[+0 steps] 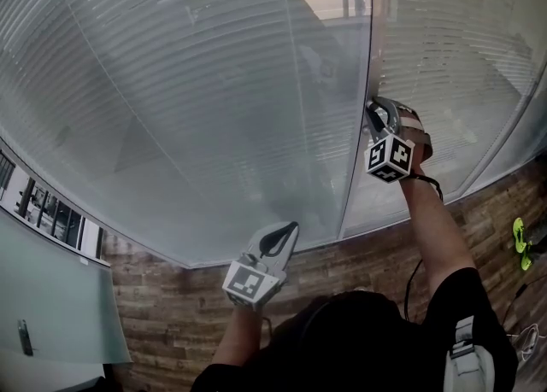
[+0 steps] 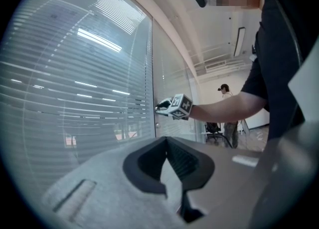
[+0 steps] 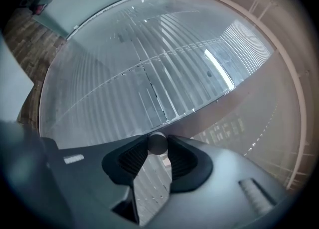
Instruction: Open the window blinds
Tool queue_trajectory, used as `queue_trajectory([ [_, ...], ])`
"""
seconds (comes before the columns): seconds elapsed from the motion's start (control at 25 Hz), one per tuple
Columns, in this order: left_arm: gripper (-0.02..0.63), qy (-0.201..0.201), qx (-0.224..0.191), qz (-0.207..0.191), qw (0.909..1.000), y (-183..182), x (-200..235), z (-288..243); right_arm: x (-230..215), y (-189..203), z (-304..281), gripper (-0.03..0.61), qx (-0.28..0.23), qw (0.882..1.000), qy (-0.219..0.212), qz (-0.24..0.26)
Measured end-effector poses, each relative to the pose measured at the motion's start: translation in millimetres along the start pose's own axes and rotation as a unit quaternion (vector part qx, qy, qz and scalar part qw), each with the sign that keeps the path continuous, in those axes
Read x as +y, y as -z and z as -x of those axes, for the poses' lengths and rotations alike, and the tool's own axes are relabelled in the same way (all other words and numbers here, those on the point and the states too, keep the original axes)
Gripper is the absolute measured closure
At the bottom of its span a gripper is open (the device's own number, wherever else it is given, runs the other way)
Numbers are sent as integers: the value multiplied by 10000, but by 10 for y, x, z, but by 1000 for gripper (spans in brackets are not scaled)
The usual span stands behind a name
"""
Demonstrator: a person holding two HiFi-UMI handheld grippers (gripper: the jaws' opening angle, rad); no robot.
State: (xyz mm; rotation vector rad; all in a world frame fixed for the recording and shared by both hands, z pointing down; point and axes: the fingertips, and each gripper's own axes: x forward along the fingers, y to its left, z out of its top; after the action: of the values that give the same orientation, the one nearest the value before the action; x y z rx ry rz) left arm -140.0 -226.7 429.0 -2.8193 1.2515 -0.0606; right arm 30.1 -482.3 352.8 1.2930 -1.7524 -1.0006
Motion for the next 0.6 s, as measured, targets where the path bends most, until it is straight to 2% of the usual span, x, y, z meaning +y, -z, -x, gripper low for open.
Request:
queue_trajectory([
  [0.44,610,82,-128,522,9985,5,27,-47,-7,-27,-14,460,-6,9993,5,-377],
  [0.6,611,56,-105,407,9991,33,64,-67,-18,-23,-23,460,-19,9978,14,-664],
])
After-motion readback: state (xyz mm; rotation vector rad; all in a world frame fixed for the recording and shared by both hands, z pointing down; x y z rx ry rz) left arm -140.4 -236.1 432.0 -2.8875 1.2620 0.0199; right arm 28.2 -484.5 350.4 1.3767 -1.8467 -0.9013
